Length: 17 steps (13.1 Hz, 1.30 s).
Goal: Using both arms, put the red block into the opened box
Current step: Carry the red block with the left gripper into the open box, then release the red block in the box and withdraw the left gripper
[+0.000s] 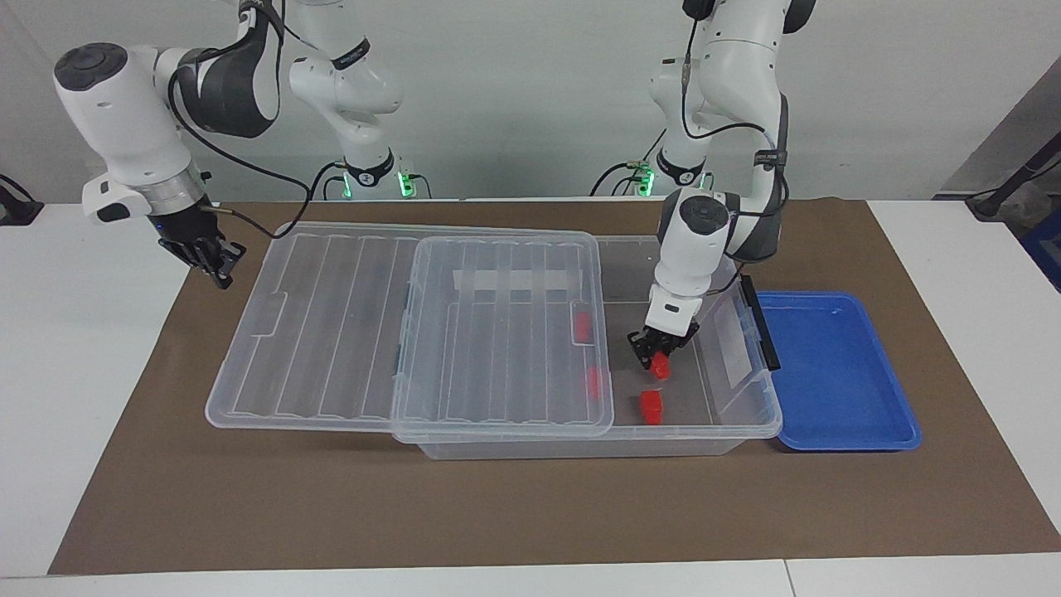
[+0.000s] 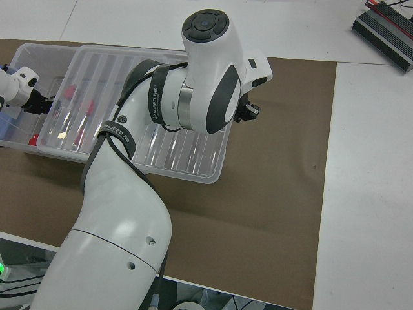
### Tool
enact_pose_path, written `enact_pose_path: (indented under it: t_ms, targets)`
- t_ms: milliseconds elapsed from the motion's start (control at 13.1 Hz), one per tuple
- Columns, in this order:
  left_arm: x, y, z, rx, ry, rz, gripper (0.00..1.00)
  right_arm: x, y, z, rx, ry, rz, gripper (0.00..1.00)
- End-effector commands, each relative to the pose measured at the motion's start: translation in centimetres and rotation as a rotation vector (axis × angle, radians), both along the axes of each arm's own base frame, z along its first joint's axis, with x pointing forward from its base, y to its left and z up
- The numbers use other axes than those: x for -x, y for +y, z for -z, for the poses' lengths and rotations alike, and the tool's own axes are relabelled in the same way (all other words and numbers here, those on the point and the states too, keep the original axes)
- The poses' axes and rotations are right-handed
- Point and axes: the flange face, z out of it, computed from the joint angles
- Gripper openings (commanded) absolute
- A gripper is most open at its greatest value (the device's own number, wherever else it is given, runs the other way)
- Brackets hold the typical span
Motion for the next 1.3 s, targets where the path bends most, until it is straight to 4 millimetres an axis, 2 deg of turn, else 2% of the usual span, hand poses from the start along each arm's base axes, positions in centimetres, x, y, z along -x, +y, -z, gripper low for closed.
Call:
enact_pose_path:
  t_ms: [0, 77, 153, 230, 306, 383, 459, 612, 765, 918, 1071, 1148, 1224]
  targets:
    - [0.8, -0.1, 1.1, -0.011, -0.032, 0.004, 0.0, 0.1, -0.5, 1.2, -0.014, -0.021, -0.009, 0.0]
    - [0.8, 0.0, 1.1, -0.011, -0.032, 0.003, 0.0, 0.0, -0.6, 1.7, -0.014, -0.025, -0.009, 0.0]
    - [0.7, 0.1, 1.2, -0.013, -0.031, 0.004, 0.05, -0.1, -0.6, 2.1, -0.014, -0.026, -0.008, 0.0]
    - [0.7, 0.1, 1.1, -0.021, -0.036, 0.014, 0.68, -0.2, -0.6, 2.3, -0.014, -0.031, -0.008, 0.0]
    - [0.6, 0.2, 0.9, -0.033, -0.035, 0.018, 1.0, -0.1, -0.6, 2.8, -0.016, -0.022, -0.008, 0.0]
    - [0.6, 0.2, 0.7, -0.035, -0.031, 0.016, 1.0, -0.1, -0.6, 3.0, -0.016, -0.019, -0.008, 0.0]
    - [0.3, 0.5, -0.3, -0.041, -0.026, 0.007, 1.0, -0.1, -0.6, 3.3, -0.018, -0.013, -0.008, 0.0]
    - [-0.2, 0.7, -4.8, -0.064, -0.002, -0.008, 1.0, -0.2, -0.5, 3.9, -0.016, -0.023, -0.009, 0.0]
    - [-0.3, 1.1, -12.0, -0.091, 0.048, -0.032, 1.0, -0.3, -0.1, 4.2, -0.017, -0.025, -0.013, 0.0]
    - [-0.6, 2.1, -20.1, -0.069, 0.127, -0.073, 1.0, -0.2, 0.3, 4.7, -0.017, -0.022, -0.023, 0.0]
    - [-0.3, 5.3, -25.4, -0.085, 0.167, -0.034, 1.0, -0.2, 0.5, 4.8, -0.017, -0.019, -0.027, 0.0]
    - [0.6, 8.3, -27.6, -0.093, 0.167, 0.042, 1.0, -0.3, 1.4, 4.8, -0.017, -0.02, -0.045, 0.0]
    - [1.1, 12.2, -29.2, -0.098, 0.17, 0.099, 1.0, -0.4, 2.4, 4.8, -0.017, -0.021, -0.068, 0.0]
